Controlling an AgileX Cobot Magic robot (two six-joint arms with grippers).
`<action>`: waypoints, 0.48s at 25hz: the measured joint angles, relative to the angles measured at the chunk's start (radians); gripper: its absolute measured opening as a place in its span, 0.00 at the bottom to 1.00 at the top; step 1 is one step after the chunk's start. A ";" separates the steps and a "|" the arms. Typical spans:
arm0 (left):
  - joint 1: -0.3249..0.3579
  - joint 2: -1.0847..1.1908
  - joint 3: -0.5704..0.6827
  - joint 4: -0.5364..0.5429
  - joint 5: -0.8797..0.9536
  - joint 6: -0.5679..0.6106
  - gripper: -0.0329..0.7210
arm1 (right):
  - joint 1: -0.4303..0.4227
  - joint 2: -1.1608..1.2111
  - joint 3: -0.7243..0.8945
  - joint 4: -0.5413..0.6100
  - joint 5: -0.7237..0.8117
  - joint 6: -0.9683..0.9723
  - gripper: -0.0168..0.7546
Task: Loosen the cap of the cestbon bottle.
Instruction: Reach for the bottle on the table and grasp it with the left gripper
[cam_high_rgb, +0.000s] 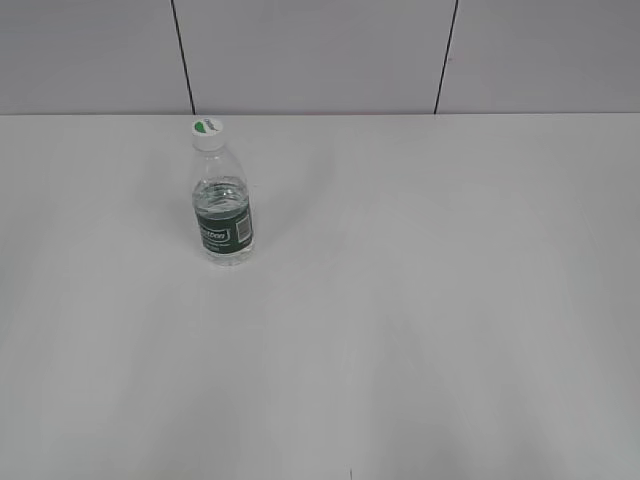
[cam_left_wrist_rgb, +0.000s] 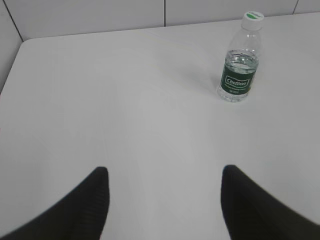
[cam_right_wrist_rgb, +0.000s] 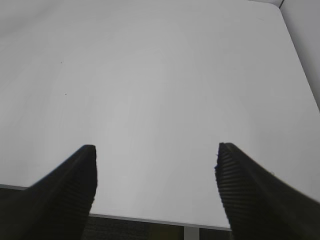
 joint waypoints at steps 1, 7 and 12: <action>0.000 0.000 0.000 0.000 0.000 0.000 0.63 | 0.000 0.000 0.000 0.000 0.000 0.000 0.75; 0.000 0.000 0.000 0.000 0.000 0.000 0.63 | 0.000 0.000 0.000 0.000 0.000 0.000 0.75; 0.000 0.000 0.000 0.000 0.000 0.000 0.63 | 0.000 0.000 0.000 0.000 0.000 0.000 0.75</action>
